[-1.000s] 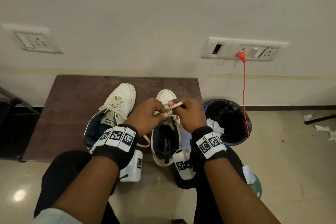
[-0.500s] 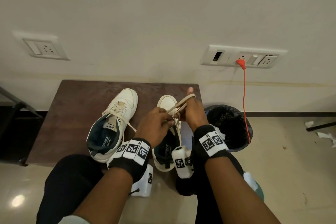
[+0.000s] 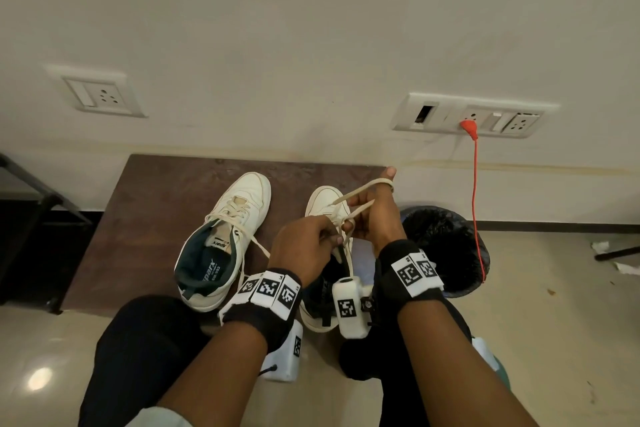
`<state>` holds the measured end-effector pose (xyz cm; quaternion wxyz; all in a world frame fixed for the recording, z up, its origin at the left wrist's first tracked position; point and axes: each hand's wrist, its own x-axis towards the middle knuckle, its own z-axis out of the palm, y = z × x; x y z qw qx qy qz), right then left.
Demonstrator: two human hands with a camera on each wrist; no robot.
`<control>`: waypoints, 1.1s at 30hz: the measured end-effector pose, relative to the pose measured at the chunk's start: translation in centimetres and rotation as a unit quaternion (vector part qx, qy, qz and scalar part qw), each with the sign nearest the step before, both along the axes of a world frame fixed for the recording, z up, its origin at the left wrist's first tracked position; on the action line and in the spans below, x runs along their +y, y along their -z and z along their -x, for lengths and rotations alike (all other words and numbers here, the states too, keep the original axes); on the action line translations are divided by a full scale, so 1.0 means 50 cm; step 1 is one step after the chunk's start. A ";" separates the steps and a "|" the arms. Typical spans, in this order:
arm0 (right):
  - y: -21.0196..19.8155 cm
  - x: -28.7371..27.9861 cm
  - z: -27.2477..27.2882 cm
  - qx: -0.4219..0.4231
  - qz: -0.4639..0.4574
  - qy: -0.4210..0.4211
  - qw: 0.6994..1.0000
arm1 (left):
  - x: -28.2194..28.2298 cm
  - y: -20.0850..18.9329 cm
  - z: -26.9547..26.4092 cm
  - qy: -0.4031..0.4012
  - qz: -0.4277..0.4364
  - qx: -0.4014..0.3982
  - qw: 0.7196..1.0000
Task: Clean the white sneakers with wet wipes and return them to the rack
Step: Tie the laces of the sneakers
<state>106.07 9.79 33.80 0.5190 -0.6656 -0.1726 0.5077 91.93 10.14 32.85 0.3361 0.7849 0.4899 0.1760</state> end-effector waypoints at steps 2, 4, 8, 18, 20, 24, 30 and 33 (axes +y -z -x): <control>-0.005 0.003 0.005 -0.007 -0.005 -0.014 1.000 | 0.003 -0.001 0.002 -0.015 0.005 -0.013 1.000; -0.011 0.003 0.009 -0.015 -0.014 -0.019 1.000 | 0.006 -0.004 0.000 -0.015 -0.004 -0.012 1.000; -0.009 -0.002 0.012 -0.039 -0.022 -0.034 0.998 | 0.016 -0.006 -0.010 -0.023 0.008 -0.028 0.999; 0.008 -0.014 -0.011 -0.123 -0.026 -0.021 0.992 | 0.024 -0.017 0.017 -0.052 -0.155 -0.002 0.987; 0.007 -0.014 -0.013 -0.143 -0.024 -0.009 0.989 | 0.033 -0.017 0.033 -0.051 -0.189 0.059 0.979; 0.012 -0.026 -0.032 -0.184 -0.010 0.032 0.982 | 0.056 -0.015 0.078 -0.054 -0.221 0.172 0.958; 0.069 -0.078 -0.093 -0.229 0.104 0.073 0.965 | 0.066 -0.004 0.145 -0.088 -0.151 0.297 0.939; 0.113 -0.114 -0.129 -0.204 0.172 0.086 0.960 | 0.050 0.007 0.154 -0.085 -0.115 0.334 0.932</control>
